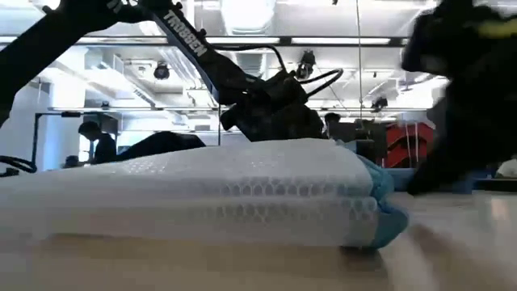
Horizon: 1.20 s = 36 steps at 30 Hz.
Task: Unpack backpack
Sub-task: Close the zip bag
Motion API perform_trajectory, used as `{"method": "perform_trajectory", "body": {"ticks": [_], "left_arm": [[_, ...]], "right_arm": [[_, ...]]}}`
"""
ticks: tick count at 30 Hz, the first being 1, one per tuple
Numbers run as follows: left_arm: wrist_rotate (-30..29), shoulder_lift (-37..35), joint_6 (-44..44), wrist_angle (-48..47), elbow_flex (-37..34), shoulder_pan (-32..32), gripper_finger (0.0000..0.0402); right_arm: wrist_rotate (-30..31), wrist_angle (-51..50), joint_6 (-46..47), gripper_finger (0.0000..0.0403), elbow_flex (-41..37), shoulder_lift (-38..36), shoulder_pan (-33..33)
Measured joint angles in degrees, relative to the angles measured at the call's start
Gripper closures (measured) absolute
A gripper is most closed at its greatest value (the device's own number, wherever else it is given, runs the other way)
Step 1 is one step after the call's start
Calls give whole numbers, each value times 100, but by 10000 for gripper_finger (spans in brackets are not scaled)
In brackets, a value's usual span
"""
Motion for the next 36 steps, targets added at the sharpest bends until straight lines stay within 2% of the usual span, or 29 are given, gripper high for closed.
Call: {"method": "perform_trajectory", "body": {"ticks": [7,13,18,25,31,36], "left_arm": [[100,-141,-74,-181,-4,-8,401],[111,-313,-176,-744,-24,-17,401],[18,-309,-101,-852,-24,-19,402],[-13,-321,-71,-1122,-4,-21,402],[-42,-329,-118,-1193,-4,-23,402],[-52,-329,-121,-1212,-7,-32,402]], "right_arm": [[288,-77,-1016,403,-32,-159,-992],[-11,-3,-1451,403,-89,-151,-1569],[-163,706,-1801,403,-262,-106,-1613],[282,1144,-1856,403,-302,-159,-1592],[-52,2330,-1878,403,-791,-222,-1604],[10,4410,-2108,403,-1701,-686,-1552]]}}
